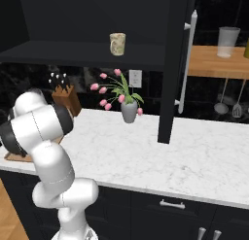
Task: Pick the kettle from the counter and place it on the tray. Then pick the mug from the cabinet and place it on the tray. Then close the cabinet doors.
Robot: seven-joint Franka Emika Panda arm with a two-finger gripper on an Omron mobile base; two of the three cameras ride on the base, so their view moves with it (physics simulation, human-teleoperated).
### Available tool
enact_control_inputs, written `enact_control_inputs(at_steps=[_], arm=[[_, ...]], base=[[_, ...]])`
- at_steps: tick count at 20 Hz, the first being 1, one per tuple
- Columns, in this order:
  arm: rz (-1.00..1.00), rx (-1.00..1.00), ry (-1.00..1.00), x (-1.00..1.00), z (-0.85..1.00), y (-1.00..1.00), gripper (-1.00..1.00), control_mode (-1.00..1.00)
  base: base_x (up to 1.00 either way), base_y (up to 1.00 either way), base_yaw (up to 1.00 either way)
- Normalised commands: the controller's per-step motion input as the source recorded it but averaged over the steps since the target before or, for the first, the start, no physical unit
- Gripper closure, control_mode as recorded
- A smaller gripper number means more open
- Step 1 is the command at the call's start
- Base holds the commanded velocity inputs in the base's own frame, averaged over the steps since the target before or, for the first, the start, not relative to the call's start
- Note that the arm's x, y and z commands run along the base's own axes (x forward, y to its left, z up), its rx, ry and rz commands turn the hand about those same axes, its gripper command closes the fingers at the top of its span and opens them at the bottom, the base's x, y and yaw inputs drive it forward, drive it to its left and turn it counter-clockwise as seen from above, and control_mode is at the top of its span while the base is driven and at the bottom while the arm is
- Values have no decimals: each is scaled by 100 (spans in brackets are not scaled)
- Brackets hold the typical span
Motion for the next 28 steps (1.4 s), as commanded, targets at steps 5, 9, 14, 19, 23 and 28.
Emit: enact_control_inputs(at_steps=[5,9,14,19,23,28], arm=[[1,-6,0,6,-20,7,100,-100],[0,-5,0,-2,-16,1,-100,-100],[0,-9,0,-15,-8,-2,-100,-100],[0,-5,-3,-10,1,-1,-100,-100],[2,-3,-2,-8,17,-4,-100,-100],[3,0,-7,-32,30,-8,-100,-100]], base=[[0,0,0],[0,0,0],[0,0,0],[0,0,0],[0,0,0],[0,0,0]])
